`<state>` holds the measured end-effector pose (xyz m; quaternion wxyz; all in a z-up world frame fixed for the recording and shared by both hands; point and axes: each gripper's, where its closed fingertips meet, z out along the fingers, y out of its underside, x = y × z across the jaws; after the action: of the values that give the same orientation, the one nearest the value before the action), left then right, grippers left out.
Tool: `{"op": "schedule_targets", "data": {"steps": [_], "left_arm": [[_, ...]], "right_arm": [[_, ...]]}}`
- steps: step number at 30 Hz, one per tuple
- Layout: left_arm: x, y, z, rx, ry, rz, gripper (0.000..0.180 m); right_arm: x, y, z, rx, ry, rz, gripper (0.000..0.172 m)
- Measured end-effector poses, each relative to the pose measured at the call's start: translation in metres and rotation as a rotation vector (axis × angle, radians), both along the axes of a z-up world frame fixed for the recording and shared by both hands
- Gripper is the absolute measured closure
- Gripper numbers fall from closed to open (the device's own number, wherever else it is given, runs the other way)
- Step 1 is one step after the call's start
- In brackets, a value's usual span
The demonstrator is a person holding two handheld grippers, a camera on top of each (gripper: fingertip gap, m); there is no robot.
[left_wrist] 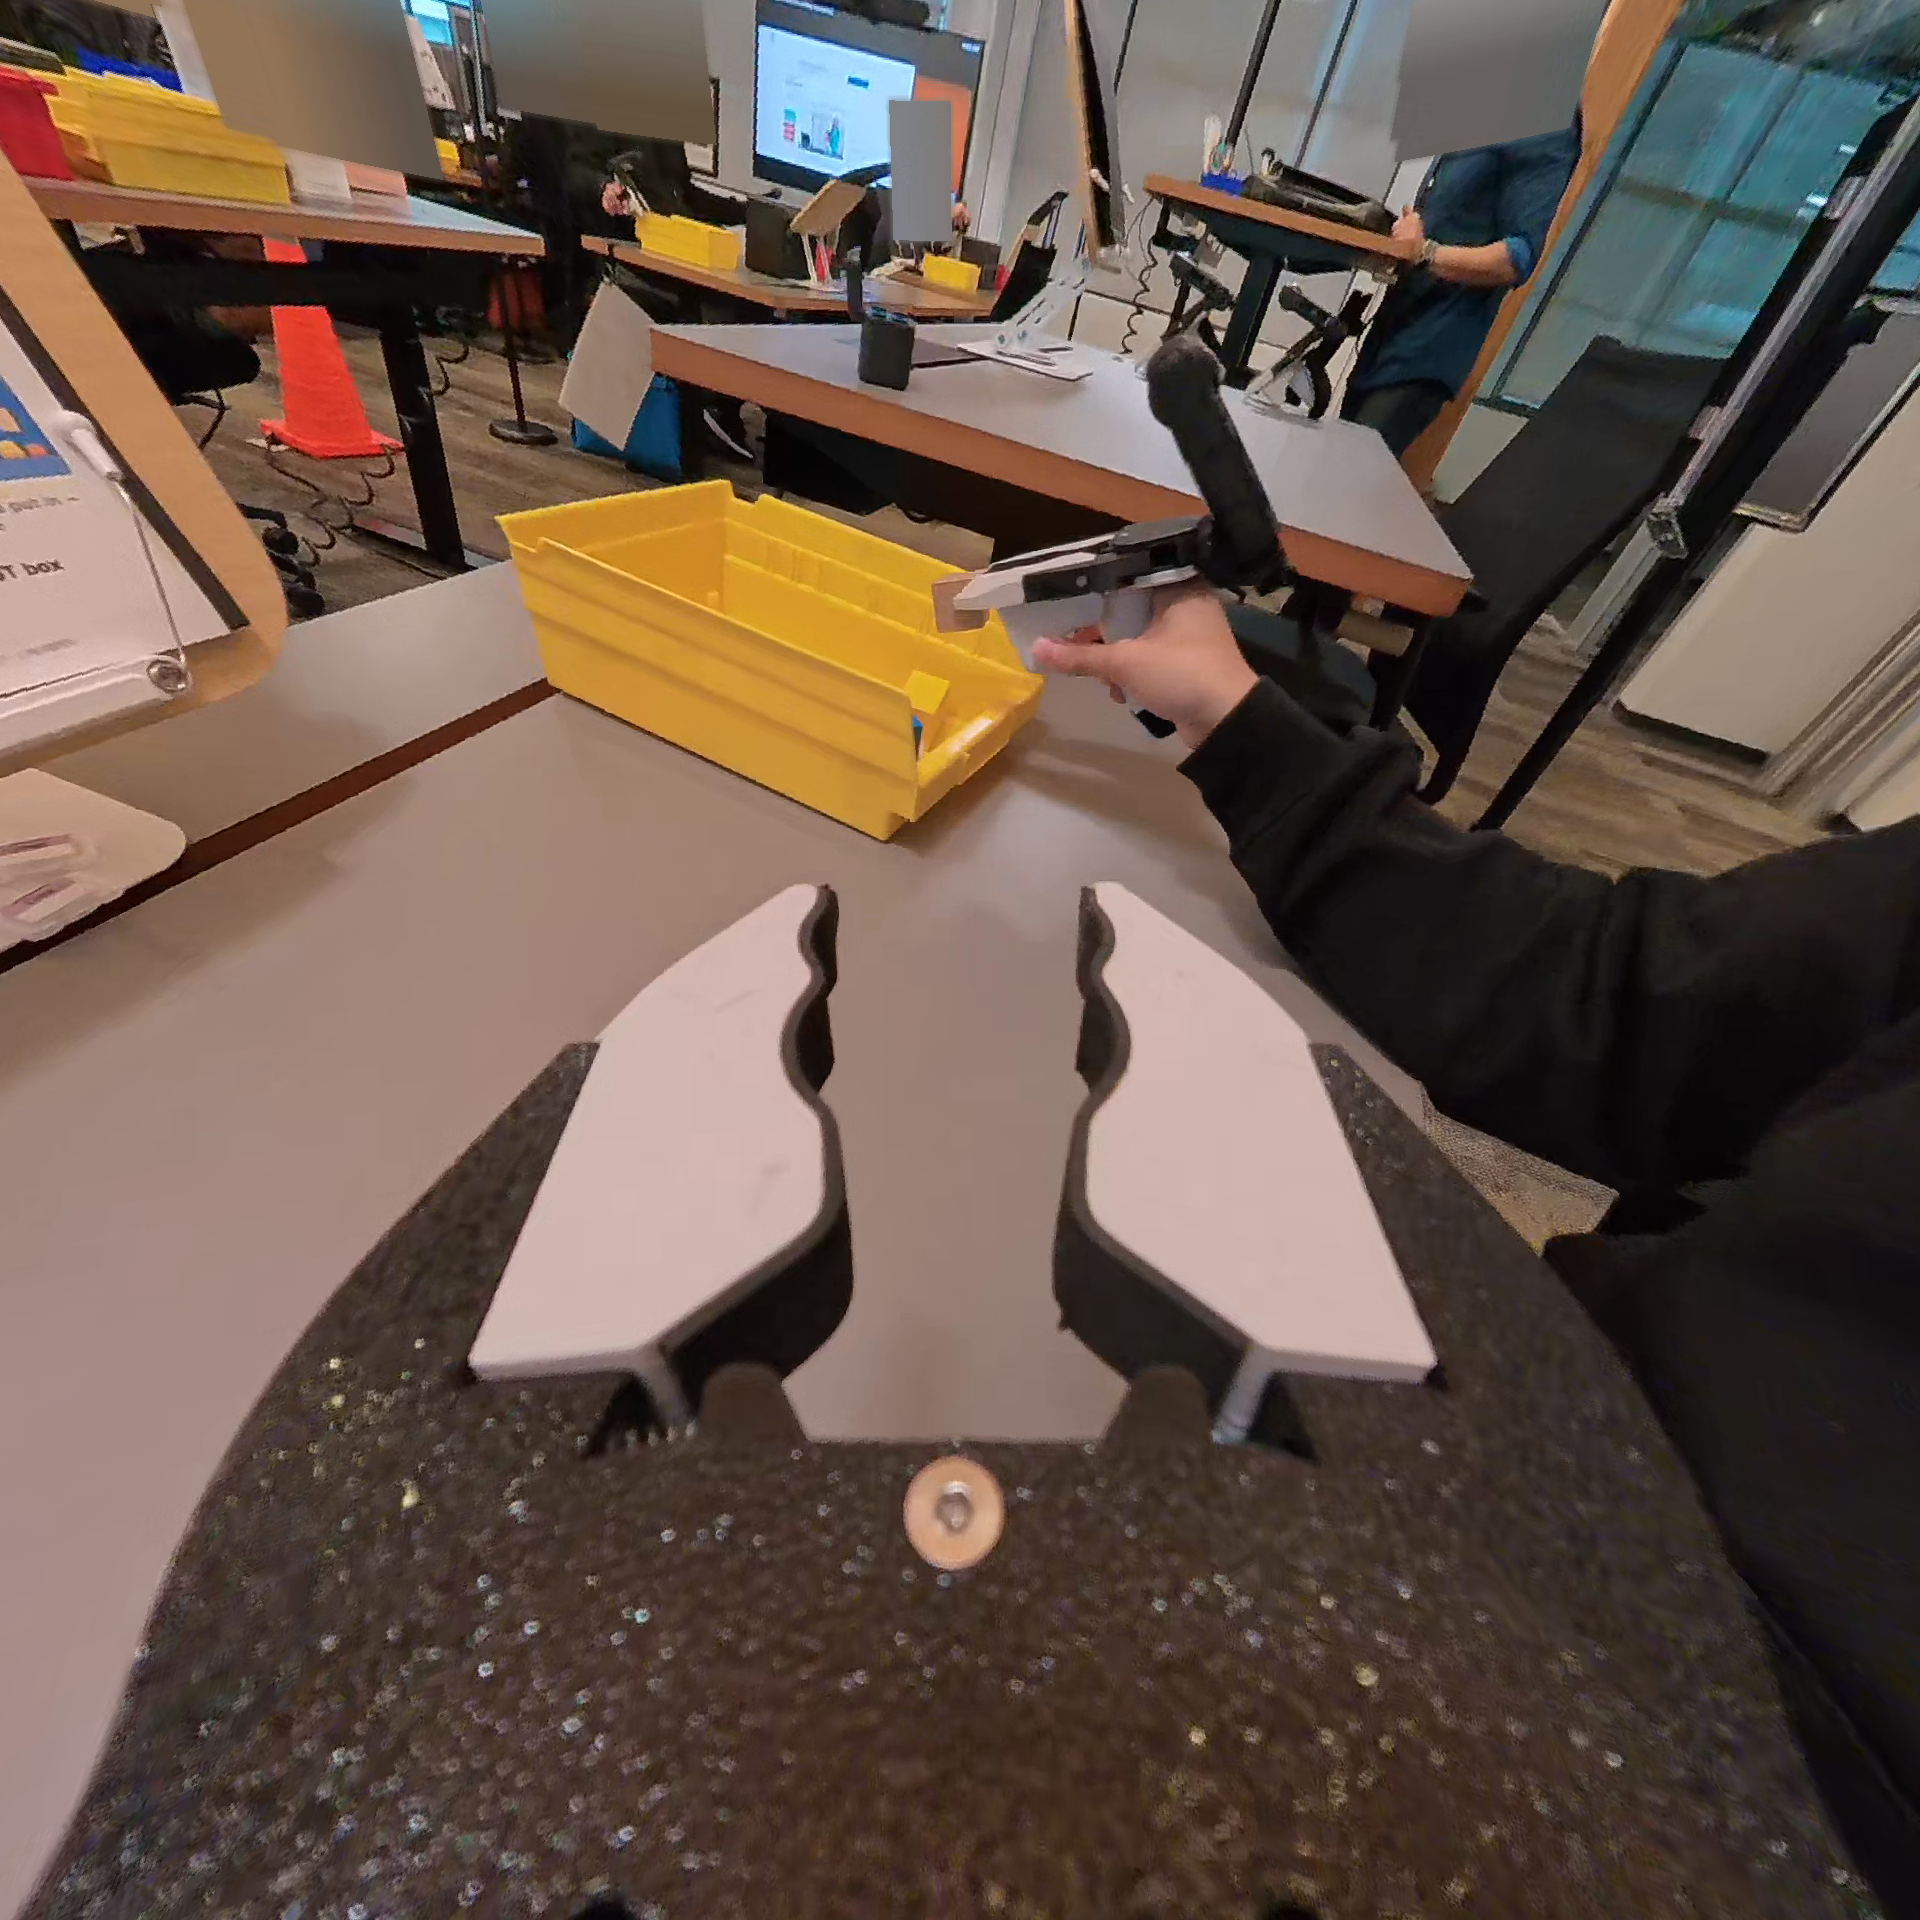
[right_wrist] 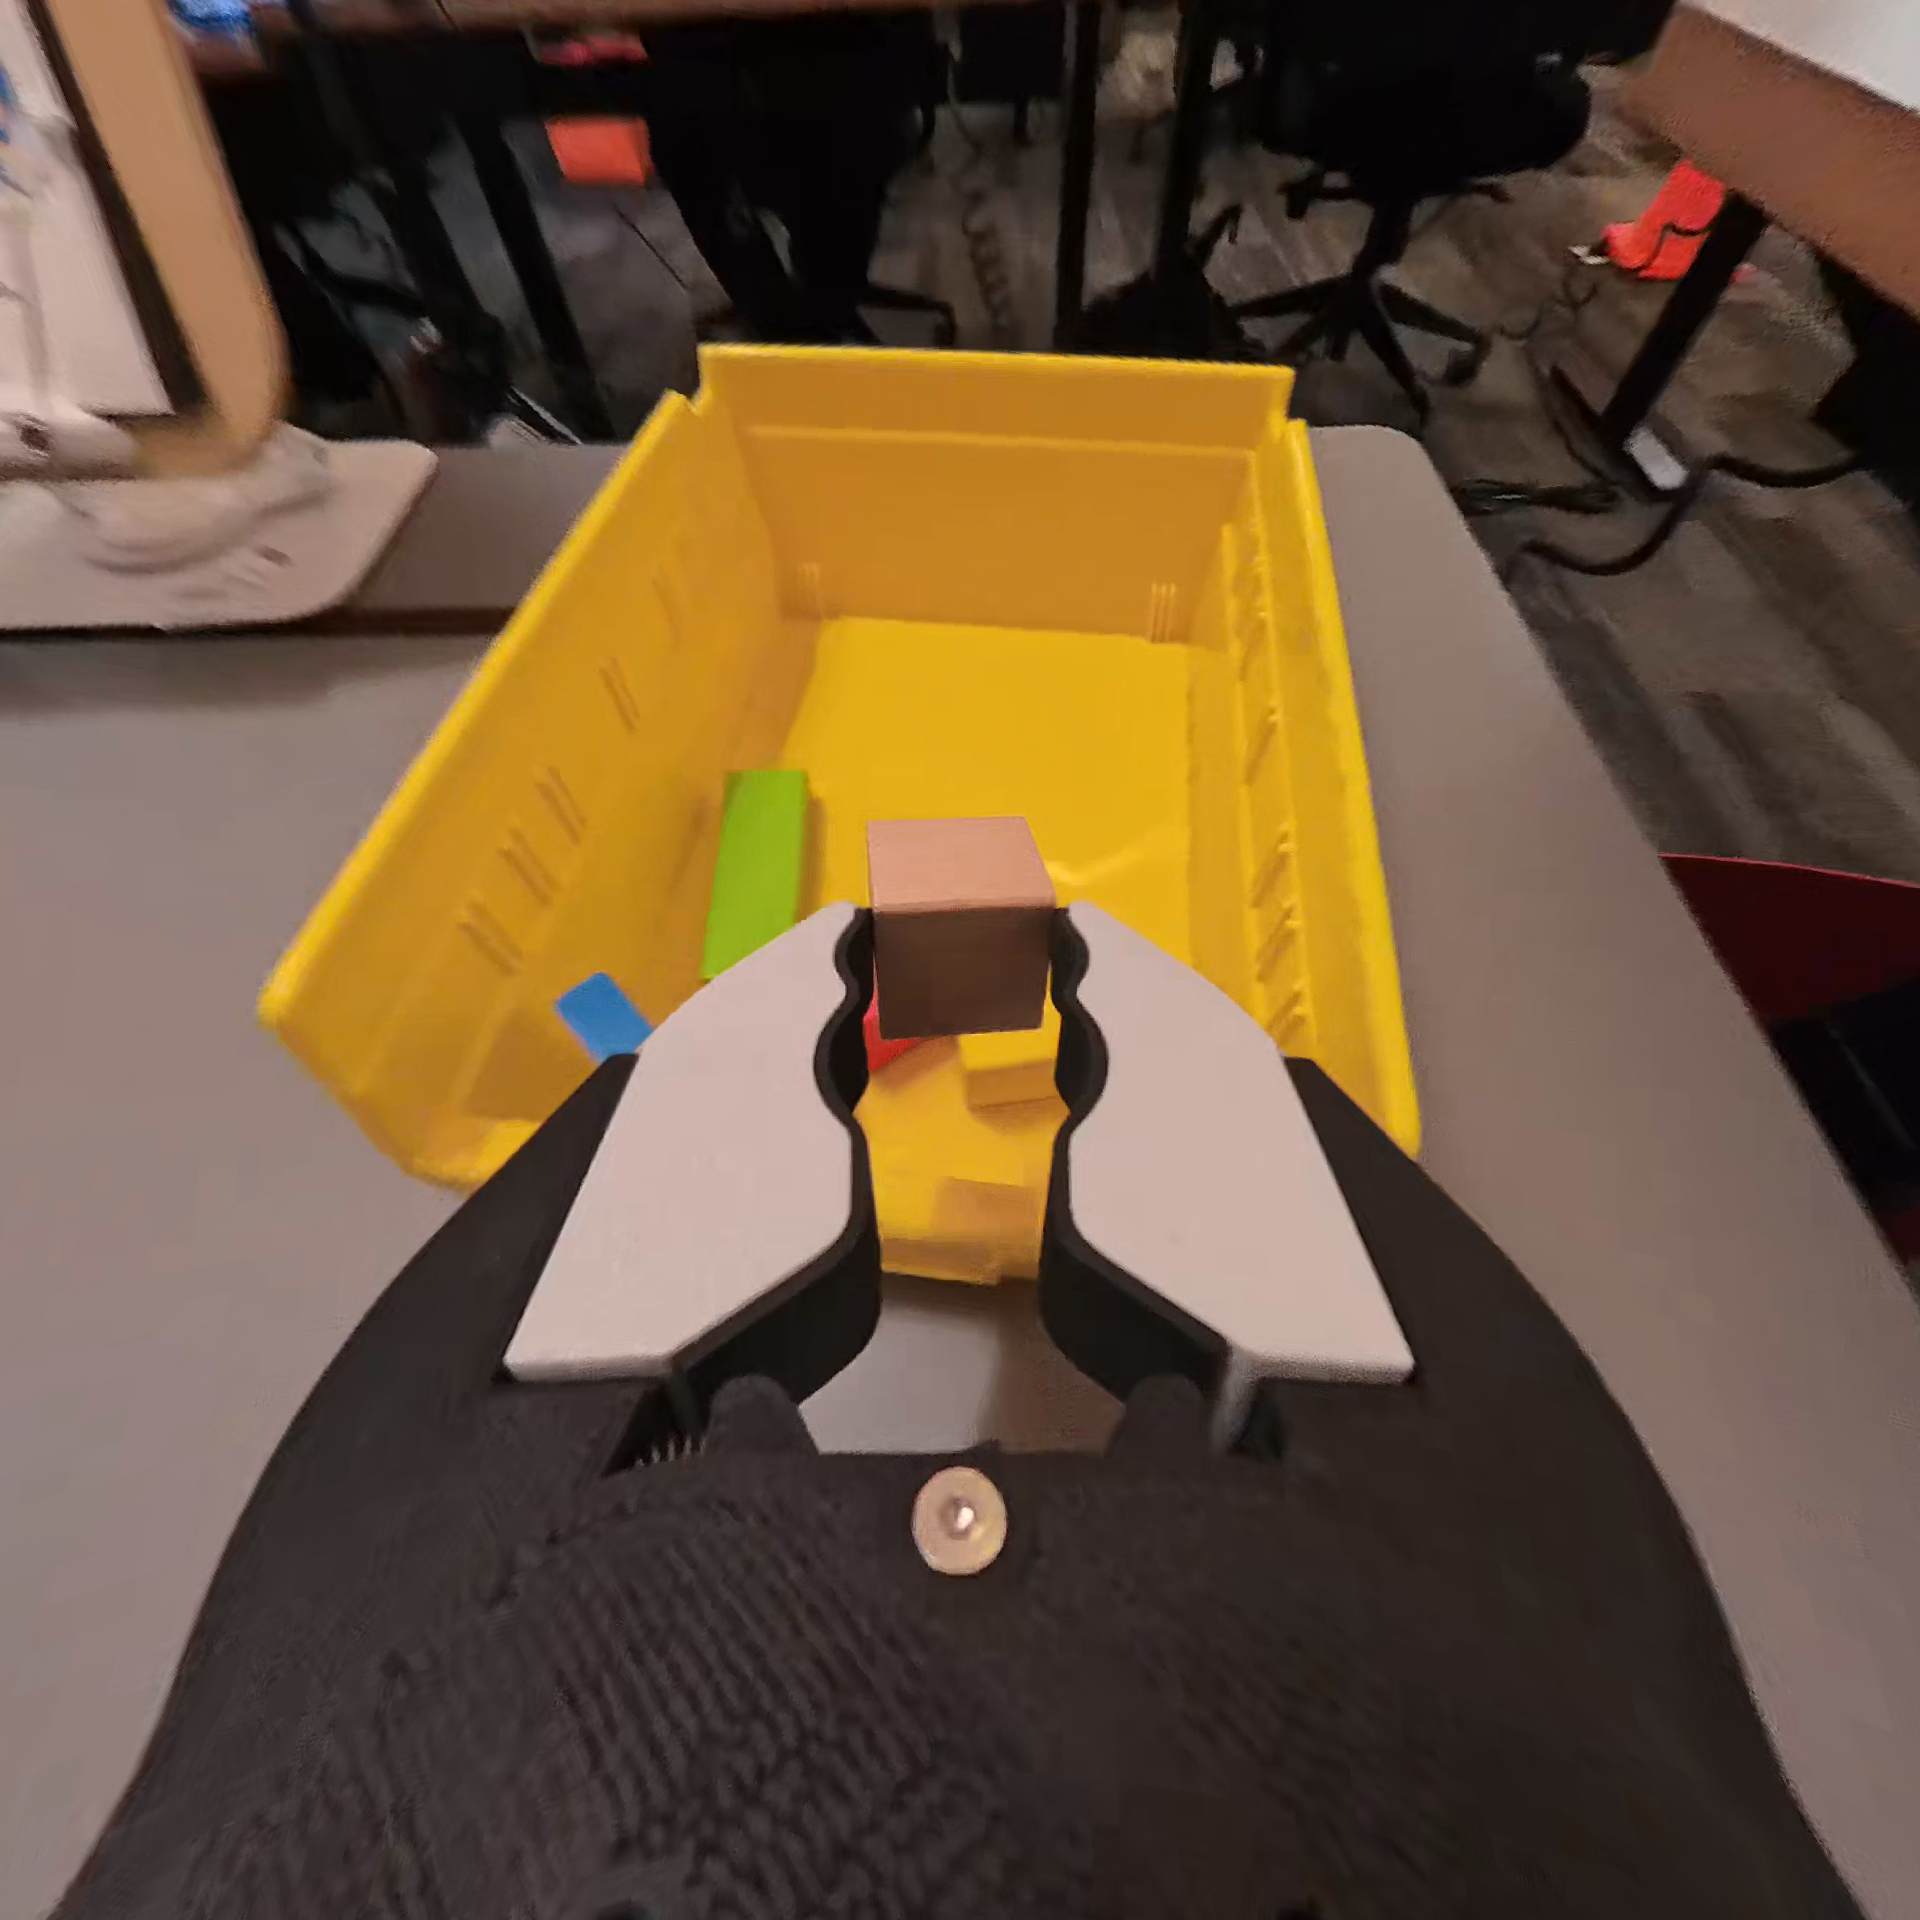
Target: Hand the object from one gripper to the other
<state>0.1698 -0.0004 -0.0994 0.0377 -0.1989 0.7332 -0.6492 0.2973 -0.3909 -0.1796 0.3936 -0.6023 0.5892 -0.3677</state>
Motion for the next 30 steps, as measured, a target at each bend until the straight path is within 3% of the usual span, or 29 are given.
{"op": "schedule_targets", "data": {"steps": [6,15,20,24,30], "left_arm": [[0.006,0.009,-0.014,0.047,0.012,-0.009,0.137],[0.012,0.035,-0.014,0.083,-0.011,0.061,0.137],[0.019,0.058,-0.008,0.092,-0.027,0.131,0.137],[0.035,0.101,0.004,0.088,-0.027,0.313,0.139],[0.059,0.223,0.006,0.135,0.057,0.832,0.139]], "right_arm": [[0.029,-0.022,-0.020,-0.140,0.181,-0.099,0.139],[0.054,-0.023,-0.046,-0.118,0.252,-0.144,0.139],[0.046,-0.022,-0.031,-0.149,0.188,-0.187,0.115],[0.025,0.013,0.009,-0.088,0.016,-0.118,0.109],[-0.013,0.089,0.050,0.124,-0.197,0.097,0.102]]}}
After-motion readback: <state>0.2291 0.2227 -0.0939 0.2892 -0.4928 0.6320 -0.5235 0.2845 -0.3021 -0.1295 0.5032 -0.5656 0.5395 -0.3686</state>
